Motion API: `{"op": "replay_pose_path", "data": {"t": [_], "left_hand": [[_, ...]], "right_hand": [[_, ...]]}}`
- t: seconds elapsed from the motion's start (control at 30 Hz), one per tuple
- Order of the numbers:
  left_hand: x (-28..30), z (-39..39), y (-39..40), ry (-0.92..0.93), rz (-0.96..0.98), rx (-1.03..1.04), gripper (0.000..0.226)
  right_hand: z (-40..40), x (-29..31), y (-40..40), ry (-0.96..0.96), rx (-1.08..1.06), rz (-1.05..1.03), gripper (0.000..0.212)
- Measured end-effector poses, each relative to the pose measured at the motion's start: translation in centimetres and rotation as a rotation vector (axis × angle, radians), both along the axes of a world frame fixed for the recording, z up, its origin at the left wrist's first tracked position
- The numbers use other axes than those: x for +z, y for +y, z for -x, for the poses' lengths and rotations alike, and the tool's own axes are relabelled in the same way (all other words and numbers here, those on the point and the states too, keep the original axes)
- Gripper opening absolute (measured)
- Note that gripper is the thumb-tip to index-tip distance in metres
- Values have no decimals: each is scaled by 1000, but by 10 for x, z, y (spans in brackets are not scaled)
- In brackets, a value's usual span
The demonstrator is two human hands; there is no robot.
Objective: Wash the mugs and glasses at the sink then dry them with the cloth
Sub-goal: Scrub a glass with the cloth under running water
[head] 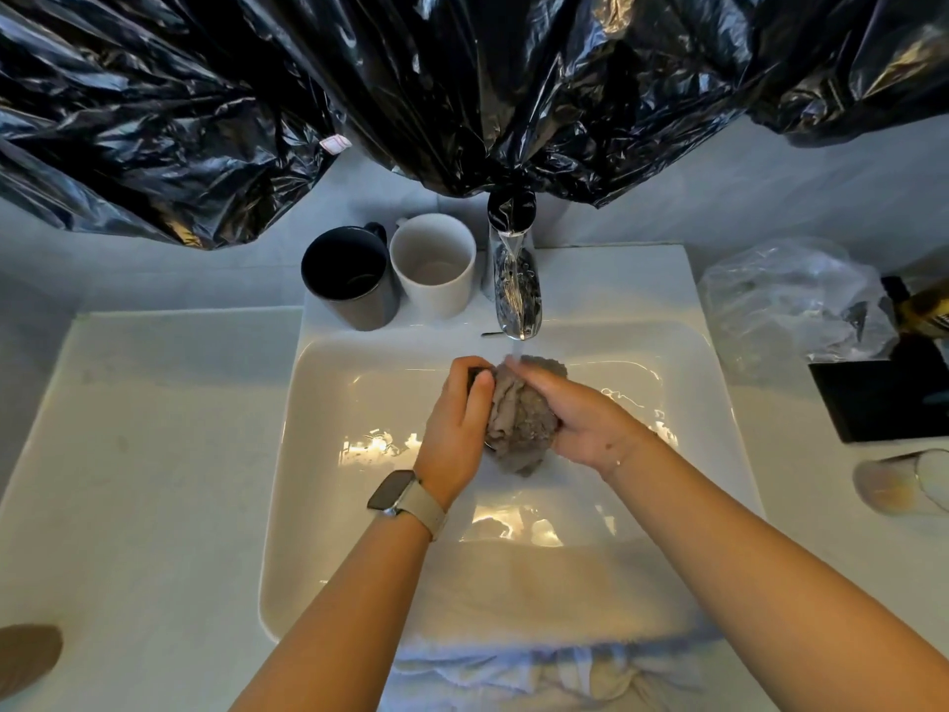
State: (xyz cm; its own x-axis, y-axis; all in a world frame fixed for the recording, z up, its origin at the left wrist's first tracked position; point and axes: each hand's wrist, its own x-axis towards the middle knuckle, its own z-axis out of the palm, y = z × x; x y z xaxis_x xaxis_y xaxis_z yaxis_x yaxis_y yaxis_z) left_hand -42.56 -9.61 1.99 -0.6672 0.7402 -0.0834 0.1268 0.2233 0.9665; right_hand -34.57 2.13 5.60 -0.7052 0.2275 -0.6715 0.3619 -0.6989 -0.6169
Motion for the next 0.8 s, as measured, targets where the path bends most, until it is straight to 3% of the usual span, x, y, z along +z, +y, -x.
{"op": "replay_pose_path", "data": {"t": [0.1, 0.17, 0.23, 0.3, 0.37, 0.43, 0.53, 0.63, 0.73, 0.8], "left_hand": [[4, -2, 2, -175, -28, 60, 29], [10, 5, 7, -373, 72, 72, 41], [17, 17, 12, -683, 209, 39, 54], [27, 24, 15, -852, 265, 21, 52], [28, 15, 21, -825, 211, 94, 52], [22, -4, 25, -663, 138, 189, 53], [15, -27, 18, -172, 119, 292, 39], [4, -28, 7, 198, 116, 167, 44], [6, -25, 7, 93, 72, 167, 36], [12, -18, 15, -251, 57, 229, 33]], "right_hand": [[-5, -5, -13, 55, -57, -240, 32], [-11, -7, -18, 138, -63, -426, 21], [-19, -12, -21, 185, 26, -598, 14], [-24, -16, -23, 194, 142, -698, 18], [-24, -17, -22, 185, 105, -709, 17], [-20, -11, -15, 148, -29, -612, 14], [-12, 0, 3, 45, -23, -321, 24], [-6, 5, 12, -72, -25, -22, 25], [0, -4, 5, -121, -96, -204, 24], [0, -8, -9, -133, -177, -462, 29]]}}
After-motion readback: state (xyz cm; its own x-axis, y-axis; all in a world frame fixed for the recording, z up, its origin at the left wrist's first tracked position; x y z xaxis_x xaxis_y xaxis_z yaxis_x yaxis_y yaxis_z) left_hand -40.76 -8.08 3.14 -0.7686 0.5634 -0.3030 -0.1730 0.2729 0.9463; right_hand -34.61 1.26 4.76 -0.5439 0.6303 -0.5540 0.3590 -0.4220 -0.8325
